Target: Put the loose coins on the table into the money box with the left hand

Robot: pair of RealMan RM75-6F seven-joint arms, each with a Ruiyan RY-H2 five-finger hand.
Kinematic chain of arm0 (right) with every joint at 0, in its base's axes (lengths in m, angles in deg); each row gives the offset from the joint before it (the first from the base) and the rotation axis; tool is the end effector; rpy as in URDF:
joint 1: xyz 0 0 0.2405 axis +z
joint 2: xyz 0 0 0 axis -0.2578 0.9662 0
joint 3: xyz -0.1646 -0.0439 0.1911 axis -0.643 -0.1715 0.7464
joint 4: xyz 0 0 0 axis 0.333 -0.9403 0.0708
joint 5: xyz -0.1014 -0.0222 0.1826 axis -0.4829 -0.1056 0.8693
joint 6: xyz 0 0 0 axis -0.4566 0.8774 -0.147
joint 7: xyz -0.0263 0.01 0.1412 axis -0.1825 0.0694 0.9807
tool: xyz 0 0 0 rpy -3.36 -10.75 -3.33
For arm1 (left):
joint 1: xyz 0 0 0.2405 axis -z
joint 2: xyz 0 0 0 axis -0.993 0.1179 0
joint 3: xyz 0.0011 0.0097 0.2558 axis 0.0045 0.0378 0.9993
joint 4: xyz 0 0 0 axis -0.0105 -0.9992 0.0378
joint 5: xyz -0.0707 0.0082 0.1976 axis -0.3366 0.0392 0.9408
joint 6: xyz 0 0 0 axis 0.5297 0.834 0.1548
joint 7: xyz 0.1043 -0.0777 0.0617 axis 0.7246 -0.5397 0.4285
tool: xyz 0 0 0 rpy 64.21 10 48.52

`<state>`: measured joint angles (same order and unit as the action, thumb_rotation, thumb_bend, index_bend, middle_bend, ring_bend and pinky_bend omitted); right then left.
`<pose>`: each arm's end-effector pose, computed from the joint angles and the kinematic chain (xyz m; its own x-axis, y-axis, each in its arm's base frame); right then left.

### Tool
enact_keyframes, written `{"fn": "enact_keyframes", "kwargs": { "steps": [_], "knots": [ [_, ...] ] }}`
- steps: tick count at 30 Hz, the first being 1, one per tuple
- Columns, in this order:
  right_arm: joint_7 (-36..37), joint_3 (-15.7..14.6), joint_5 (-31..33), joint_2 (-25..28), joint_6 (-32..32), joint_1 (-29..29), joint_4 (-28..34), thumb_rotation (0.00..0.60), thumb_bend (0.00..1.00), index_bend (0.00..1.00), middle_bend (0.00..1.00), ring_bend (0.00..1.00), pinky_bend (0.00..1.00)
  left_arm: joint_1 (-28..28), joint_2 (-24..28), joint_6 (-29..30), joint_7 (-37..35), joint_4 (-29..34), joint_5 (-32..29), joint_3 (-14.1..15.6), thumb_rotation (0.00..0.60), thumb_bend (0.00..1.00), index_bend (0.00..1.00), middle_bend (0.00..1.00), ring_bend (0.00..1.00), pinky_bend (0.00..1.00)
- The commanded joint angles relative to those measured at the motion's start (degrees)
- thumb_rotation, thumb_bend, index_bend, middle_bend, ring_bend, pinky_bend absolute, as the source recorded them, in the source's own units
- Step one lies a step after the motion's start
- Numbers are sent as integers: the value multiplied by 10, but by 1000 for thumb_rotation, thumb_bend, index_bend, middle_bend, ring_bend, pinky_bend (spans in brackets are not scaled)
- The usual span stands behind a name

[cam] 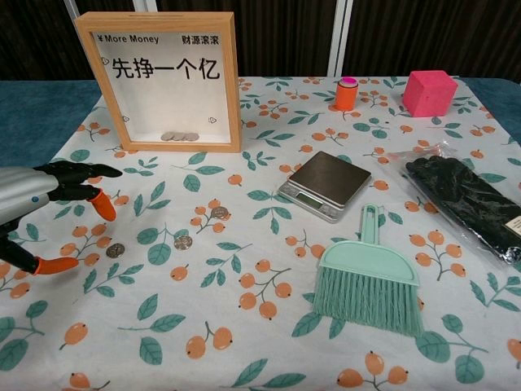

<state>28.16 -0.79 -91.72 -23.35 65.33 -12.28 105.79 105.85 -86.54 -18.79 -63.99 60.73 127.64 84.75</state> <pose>-0.3152 -0.1771 0.1638 0.4111 0.0412 0.9107 -0.9098 0.0812 0.4070 -0.2451 0.2364 -0.0041 0.4931 0.2866 0.8214 0.8211 -0.4653 -0.3306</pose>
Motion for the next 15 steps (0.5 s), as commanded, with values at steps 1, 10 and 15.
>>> {"fn": "enact_keyframes", "kwargs": {
  "steps": [1, 10, 15],
  "knots": [
    [0, 1, 1, 0, 1, 0, 0, 600, 395, 117, 27, 23, 0, 8, -9, -11, -1, -10, -9, -2, 600, 269, 344, 15, 0, 0],
    [0, 2, 4, -1, 2, -1, 1, 600, 394, 117, 27, 25, 0, 23, -30, -24, -3, -37, -15, -4, 600, 317, 370, 15, 0, 0],
    [0, 4, 6, -1, 2, -2, 2, 600, 394, 117, 27, 25, 0, 30, -43, -35, 1, -56, -25, -4, 600, 316, 405, 15, 0, 0]
  ]
}}
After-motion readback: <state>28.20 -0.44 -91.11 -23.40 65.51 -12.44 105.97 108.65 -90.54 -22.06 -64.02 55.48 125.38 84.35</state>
